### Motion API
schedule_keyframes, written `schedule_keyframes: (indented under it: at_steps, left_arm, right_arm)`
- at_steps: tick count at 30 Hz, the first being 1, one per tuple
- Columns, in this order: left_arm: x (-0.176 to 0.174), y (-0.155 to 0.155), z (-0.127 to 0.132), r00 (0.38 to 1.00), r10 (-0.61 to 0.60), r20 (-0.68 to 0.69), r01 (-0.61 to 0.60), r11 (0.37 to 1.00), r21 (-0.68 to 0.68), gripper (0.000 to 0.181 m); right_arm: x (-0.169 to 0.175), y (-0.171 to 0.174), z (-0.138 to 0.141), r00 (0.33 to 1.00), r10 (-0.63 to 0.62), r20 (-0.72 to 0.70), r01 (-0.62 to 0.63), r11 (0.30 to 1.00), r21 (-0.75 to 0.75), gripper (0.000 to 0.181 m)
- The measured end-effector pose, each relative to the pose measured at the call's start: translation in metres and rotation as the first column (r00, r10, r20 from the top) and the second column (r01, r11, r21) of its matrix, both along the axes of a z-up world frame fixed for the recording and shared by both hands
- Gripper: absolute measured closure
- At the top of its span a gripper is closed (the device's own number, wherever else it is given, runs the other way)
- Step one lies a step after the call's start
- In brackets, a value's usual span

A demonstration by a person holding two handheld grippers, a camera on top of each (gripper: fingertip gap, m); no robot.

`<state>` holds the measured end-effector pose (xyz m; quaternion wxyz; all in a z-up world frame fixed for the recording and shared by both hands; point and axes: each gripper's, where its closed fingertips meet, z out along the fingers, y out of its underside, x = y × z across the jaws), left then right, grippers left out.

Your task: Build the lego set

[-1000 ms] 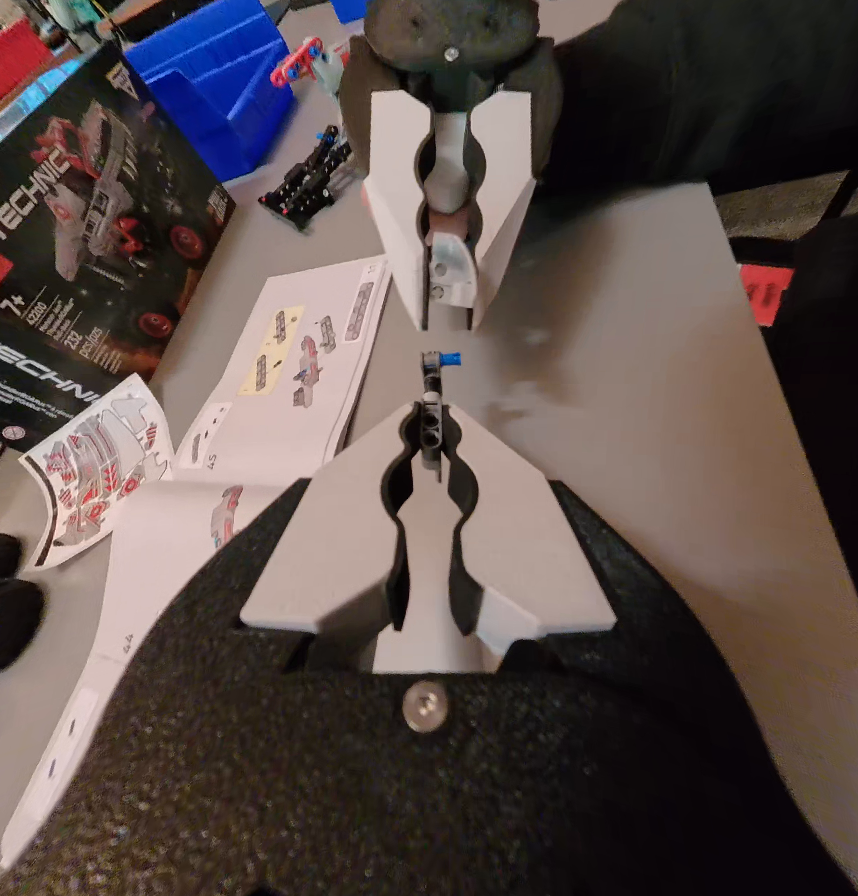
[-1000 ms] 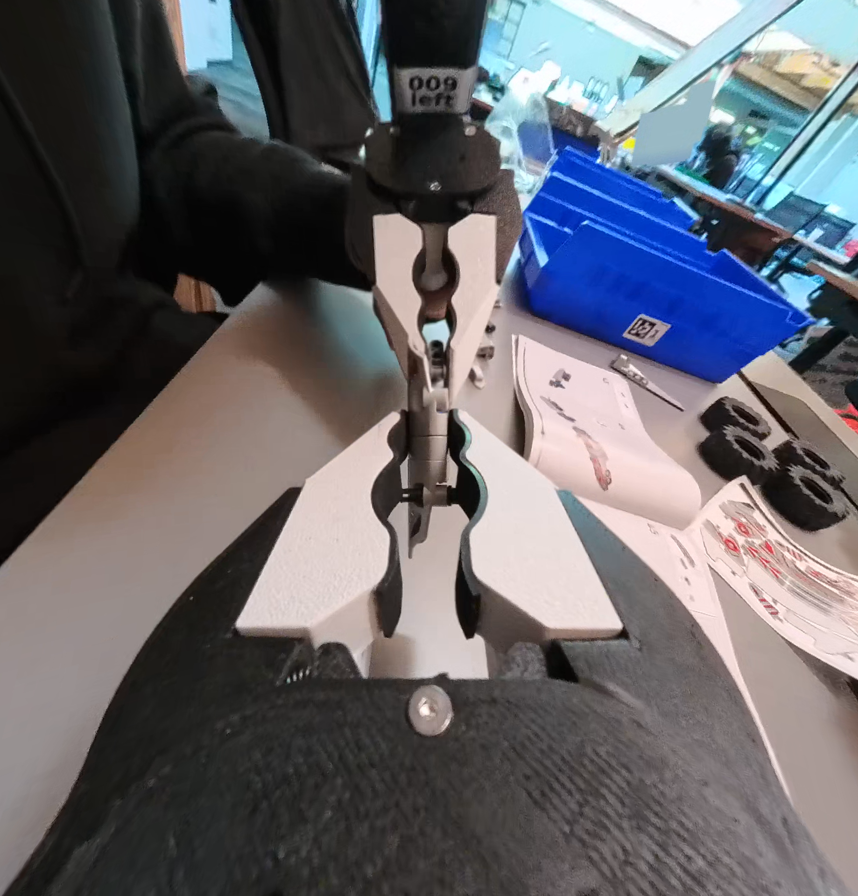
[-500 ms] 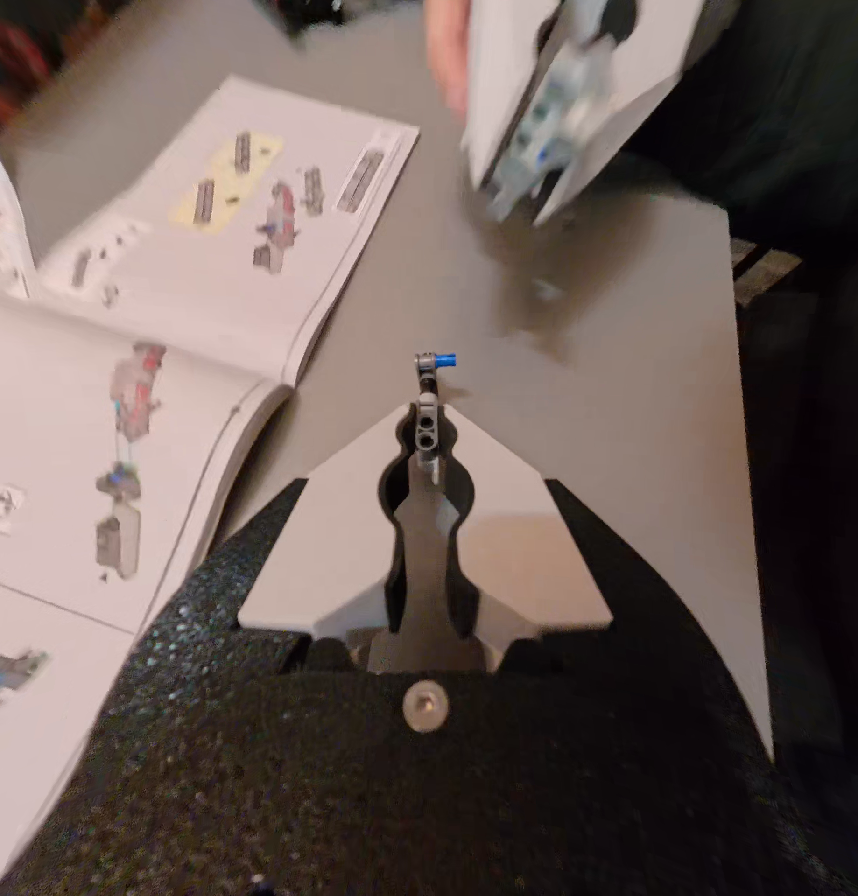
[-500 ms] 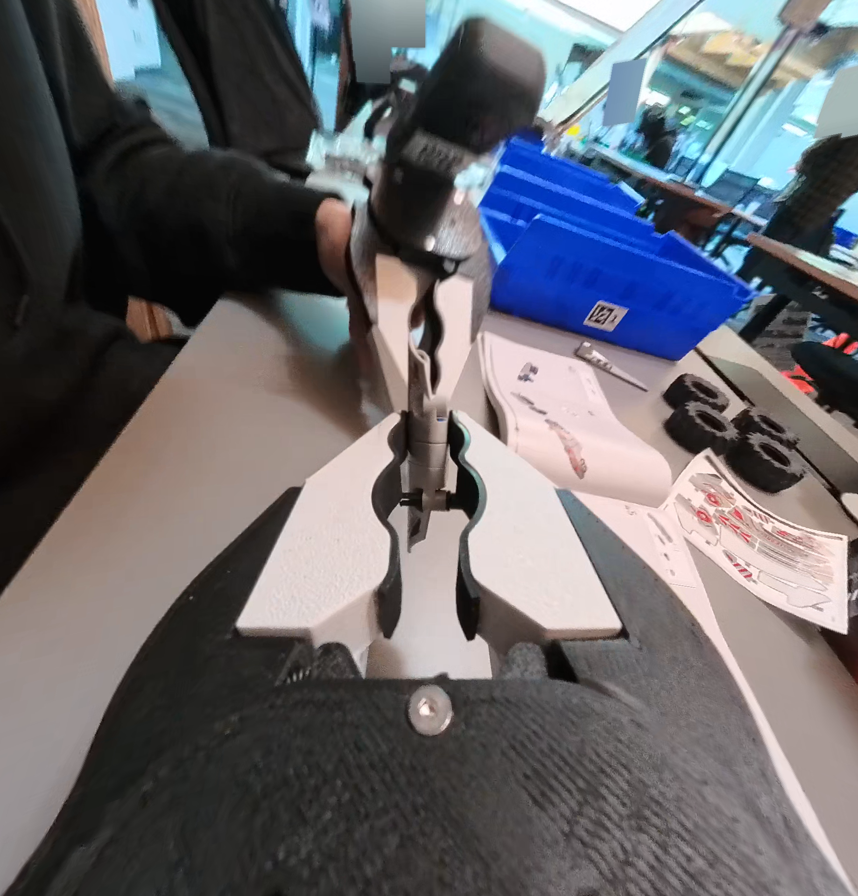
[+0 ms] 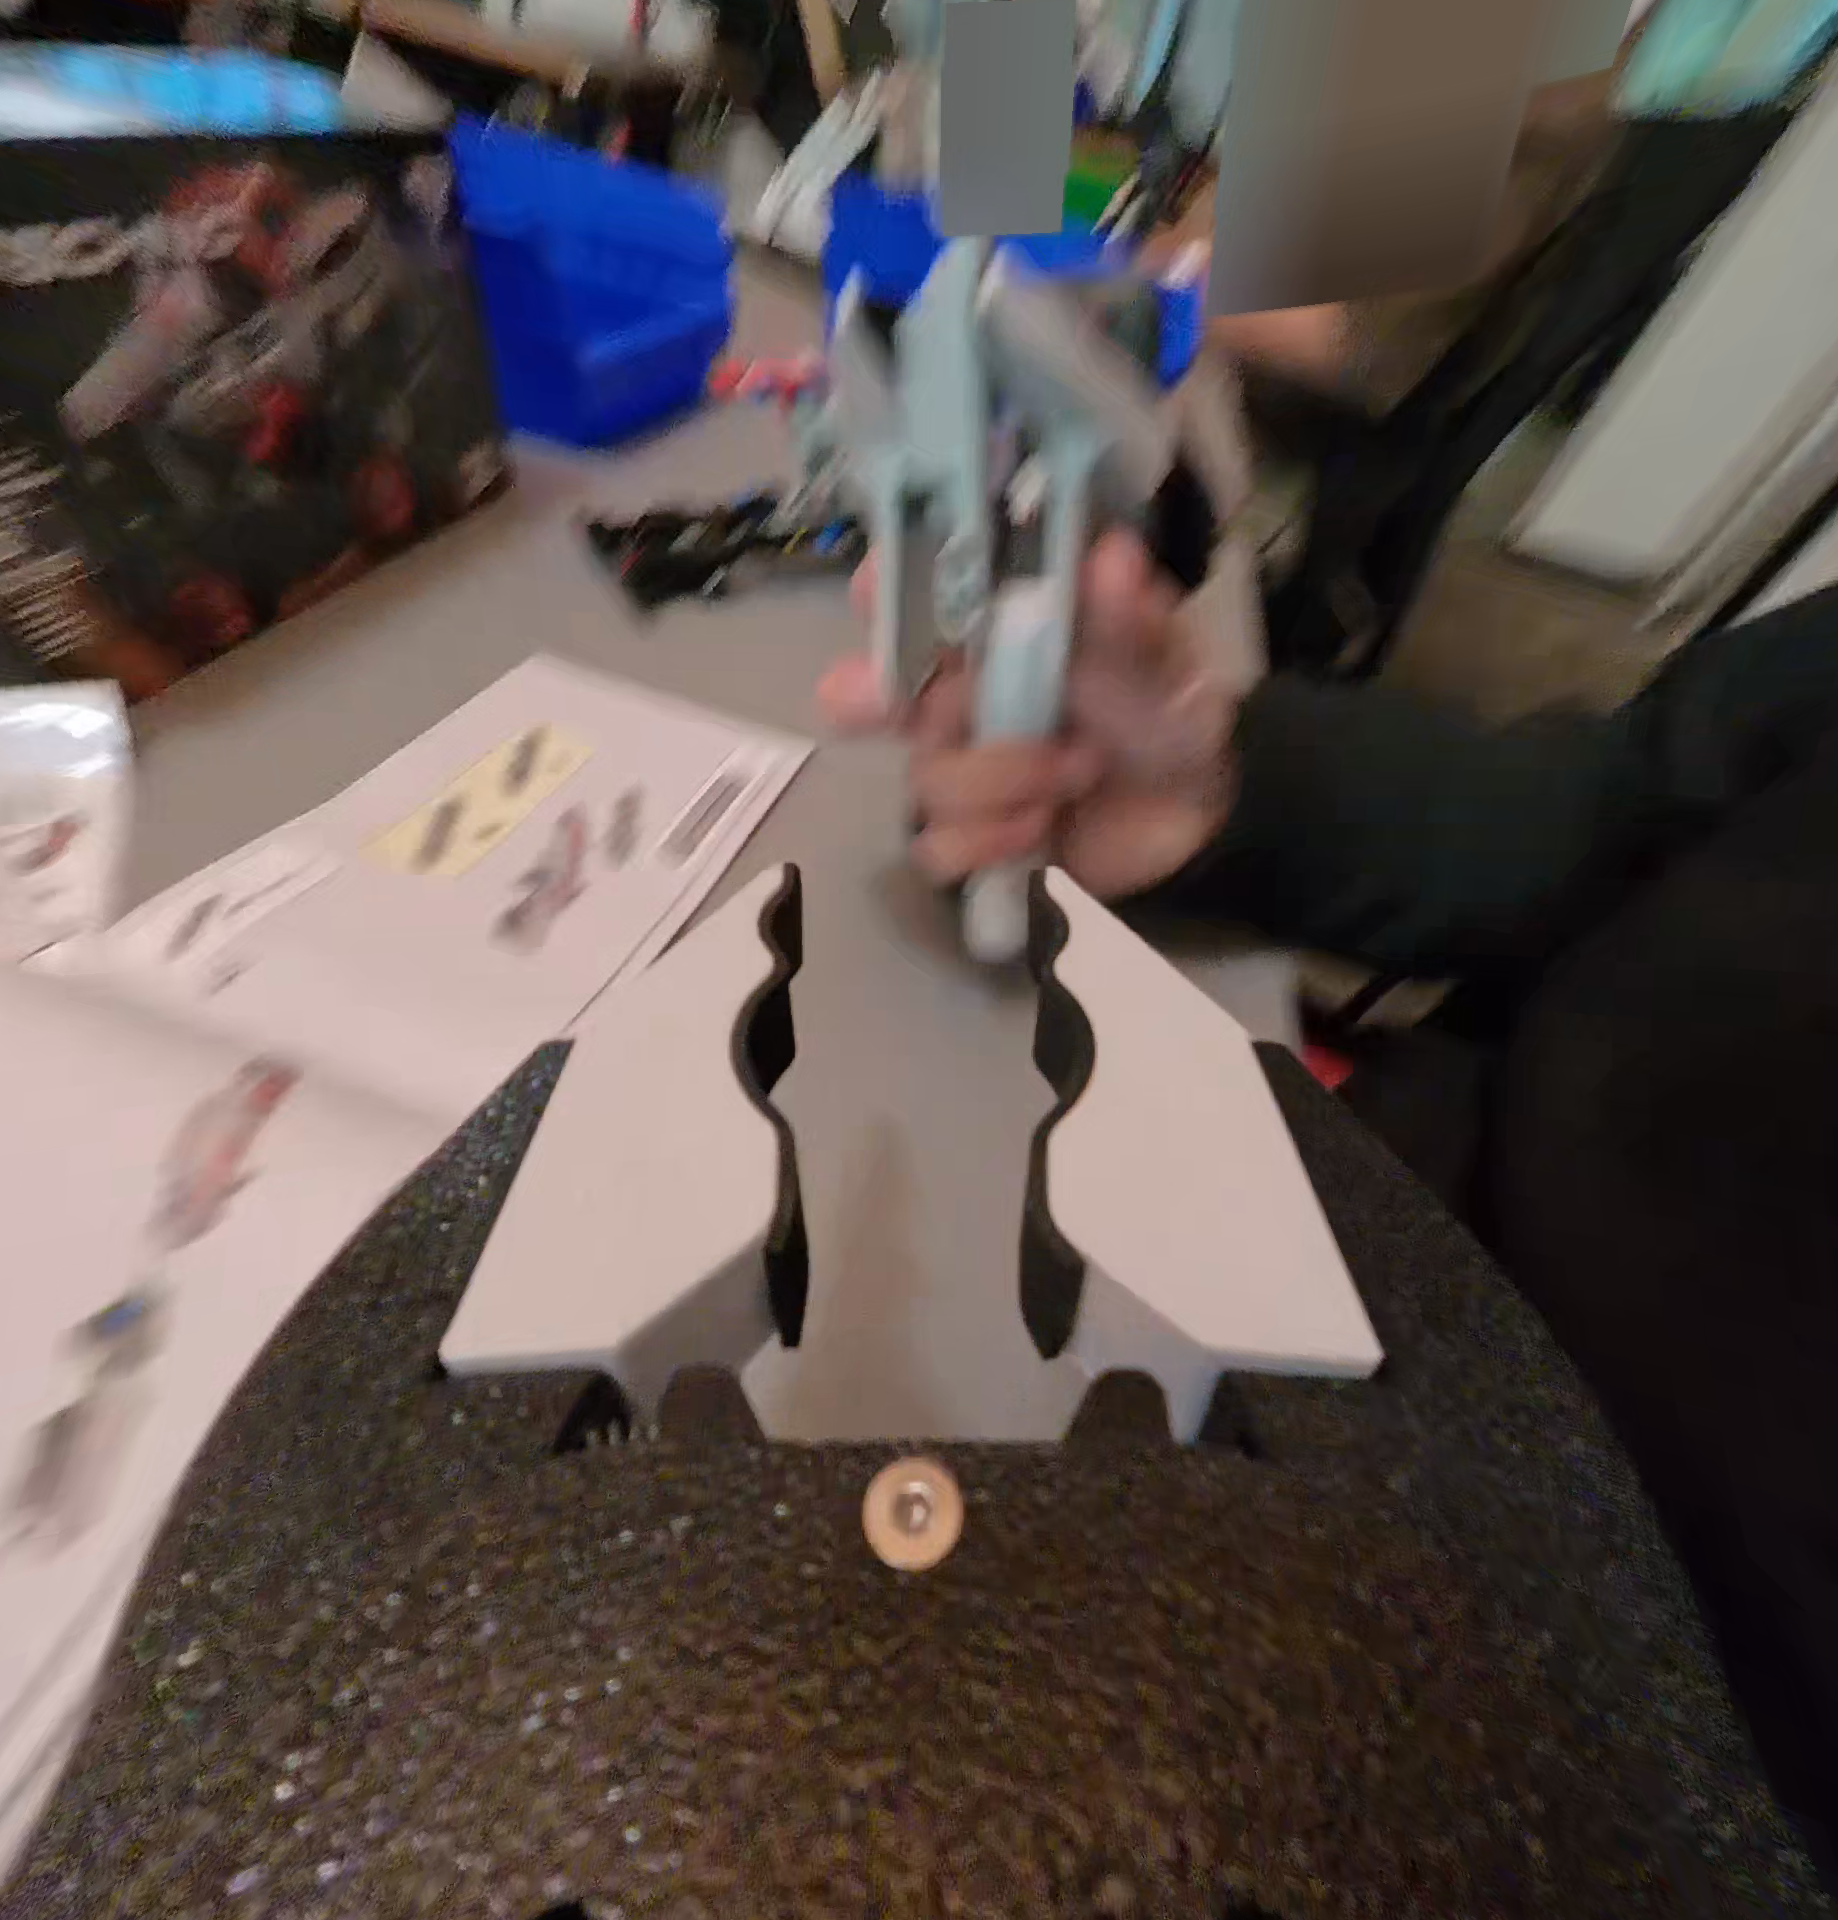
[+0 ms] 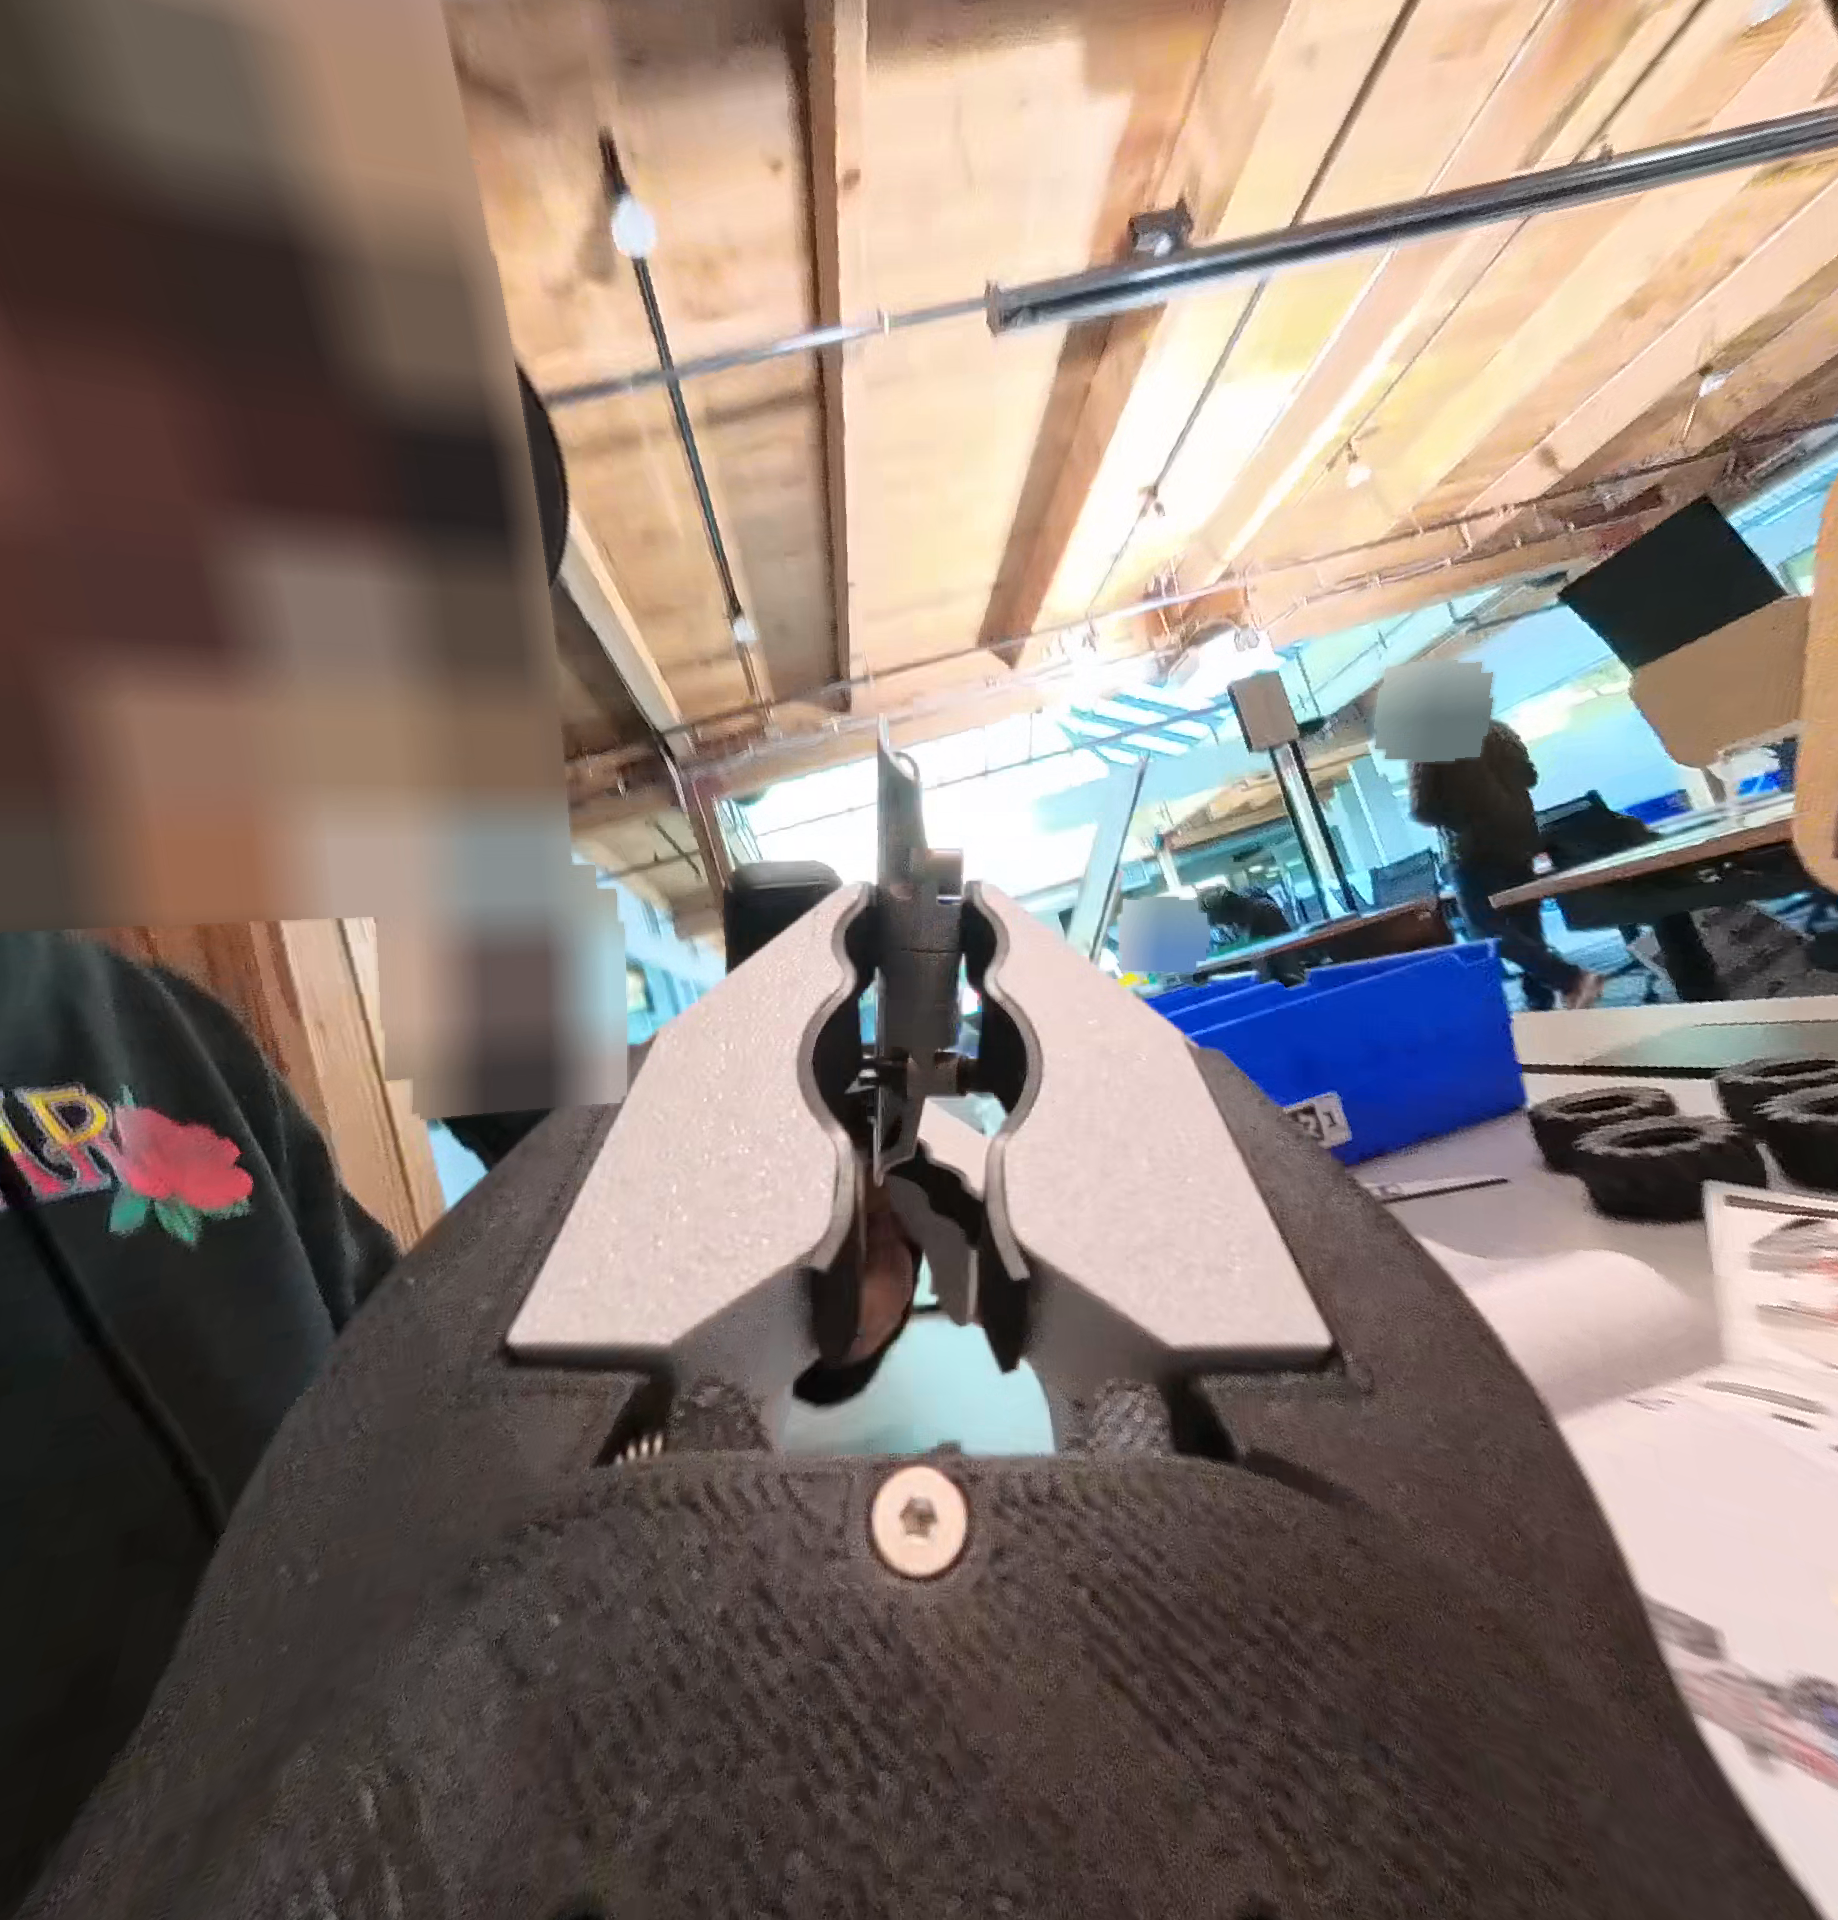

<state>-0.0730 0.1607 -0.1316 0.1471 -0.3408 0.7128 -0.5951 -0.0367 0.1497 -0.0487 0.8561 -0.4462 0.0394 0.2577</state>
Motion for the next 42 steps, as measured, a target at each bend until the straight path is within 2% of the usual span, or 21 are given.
schedule_keyframes:
  at_steps: [1, 3, 5, 7, 10, 13, 17, 20, 21, 25, 29, 32, 35, 36, 39, 42]
  left_arm:
    - [-0.002, -0.009, 0.012, 1.0, -0.016, 0.003, 0.016, 0.995, -0.099, 0.142]
    - [0.0, -0.015, 0.022, 1.0, -0.007, 0.014, 0.01, 0.975, -0.221, 0.153]
    - [0.001, -0.015, 0.027, 1.0, -0.001, 0.016, 0.006, 0.956, -0.295, 0.155]
    - [0.0, -0.014, 0.032, 0.999, -0.004, 0.032, 0.014, 0.944, -0.329, 0.172]
    - [0.001, -0.007, 0.028, 0.998, 0.02, 0.053, -0.004, 0.962, -0.274, 0.175]
    - [0.0, 0.004, 0.029, 0.998, 0.008, 0.067, 0.009, 0.969, -0.248, 0.175]
    - [-0.005, 0.019, 0.016, 0.999, -0.041, 0.018, 0.043, 0.992, -0.117, 0.176]
    - [-0.01, 0.023, -0.002, 0.988, -0.086, -0.125, 0.073, 0.992, -0.105, 0.176]
    - [-0.011, 0.023, -0.005, 0.979, -0.111, -0.17, 0.086, 0.985, -0.148, 0.176]
    - [-0.023, 0.019, -0.015, 0.905, -0.267, -0.331, 0.151, 0.929, -0.337, 0.176]
    - [-0.026, 0.019, -0.025, 0.881, -0.305, -0.361, 0.178, 0.922, -0.345, 0.176]
    - [-0.03, 0.015, -0.028, 0.879, -0.32, -0.353, 0.217, 0.929, -0.301, 0.176]
    - [-0.033, 0.012, -0.035, 0.898, -0.299, -0.324, 0.256, 0.952, -0.171, 0.176]
    - [-0.033, 0.011, -0.037, 0.909, -0.28, -0.309, 0.255, 0.96, -0.118, 0.176]
    - [-0.035, 0.009, -0.046, 0.926, -0.247, -0.284, 0.274, 0.96, 0.056, 0.176]
    - [-0.032, 0.009, -0.052, 0.944, -0.205, -0.261, 0.255, 0.95, 0.178, 0.176]
  right_arm:
    - [-0.004, 0.002, 0.0, 1.0, 0.013, -0.01, -0.013, 1.0, 0.012, 0.167]
    - [-0.017, 0.008, -0.002, 0.999, 0.05, 0.014, -0.05, 0.999, 0.001, 0.167]
    - [-0.025, 0.015, -0.003, 0.998, 0.048, 0.034, -0.047, 0.999, -0.021, 0.167]
    - [-0.027, 0.019, -0.004, 0.999, 0.036, 0.024, -0.036, 0.999, -0.028, 0.167]
    - [-0.025, 0.023, -0.009, 1.0, 0.02, 0.022, -0.018, 0.998, -0.065, 0.167]
    - [-0.026, 0.026, -0.015, 0.996, 0.009, 0.091, 0.002, 0.992, -0.127, 0.166]
    - [-0.028, 0.033, -0.048, 0.944, 0.071, 0.322, 0.056, 0.928, -0.369, 0.15]
    - [-0.031, 0.031, -0.074, 0.864, 0.168, 0.474, 0.109, 0.858, -0.502, 0.143]
    - [-0.031, 0.032, -0.079, 0.856, 0.192, 0.481, 0.107, 0.843, -0.527, 0.139]
    - [-0.047, 0.024, -0.09, 0.839, 0.362, 0.406, -0.048, 0.792, -0.608, 0.119]
    - [-0.045, 0.018, -0.088, 0.858, 0.435, 0.272, -0.184, 0.756, -0.628, 0.128]
    - [-0.046, 0.017, -0.094, 0.851, 0.475, 0.224, -0.222, 0.712, -0.666, 0.133]
    - [-0.055, 0.013, -0.108, 0.81, 0.532, 0.248, -0.207, 0.653, -0.728, 0.14]
    - [-0.058, 0.011, -0.112, 0.791, 0.551, 0.266, -0.194, 0.639, -0.744, 0.15]
    - [-0.061, 0.009, -0.126, 0.745, 0.563, 0.359, -0.095, 0.621, -0.778, 0.165]
    - [-0.056, 0.008, -0.146, 0.693, 0.563, 0.45, 0.054, 0.583, -0.811, 0.166]
